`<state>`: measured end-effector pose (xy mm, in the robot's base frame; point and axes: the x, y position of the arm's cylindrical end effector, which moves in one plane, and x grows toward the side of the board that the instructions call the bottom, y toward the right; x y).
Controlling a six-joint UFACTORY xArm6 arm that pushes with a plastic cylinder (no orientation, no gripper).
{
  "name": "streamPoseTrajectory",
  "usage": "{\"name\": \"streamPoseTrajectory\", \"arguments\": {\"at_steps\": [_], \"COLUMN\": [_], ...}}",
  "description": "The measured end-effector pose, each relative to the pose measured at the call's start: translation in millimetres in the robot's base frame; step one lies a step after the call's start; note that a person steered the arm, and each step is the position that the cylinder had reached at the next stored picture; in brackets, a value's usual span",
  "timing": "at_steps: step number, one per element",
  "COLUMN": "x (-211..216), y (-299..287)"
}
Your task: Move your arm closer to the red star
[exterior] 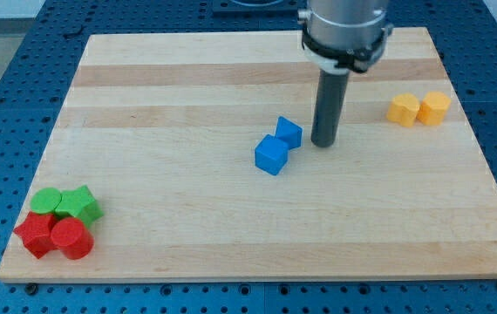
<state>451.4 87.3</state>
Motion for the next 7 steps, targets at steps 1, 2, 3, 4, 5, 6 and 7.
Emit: {"name": "streamPoseTrajectory", "arguments": {"at_steps": [1, 2, 3, 4, 5, 6, 7], "x": [43.0, 54.9, 42.8, 10.0, -7.4, -1.7, 11.4], "y": [-7.3, -44.9, -85.1, -151.8, -219.9, -291.6, -381.4]}}
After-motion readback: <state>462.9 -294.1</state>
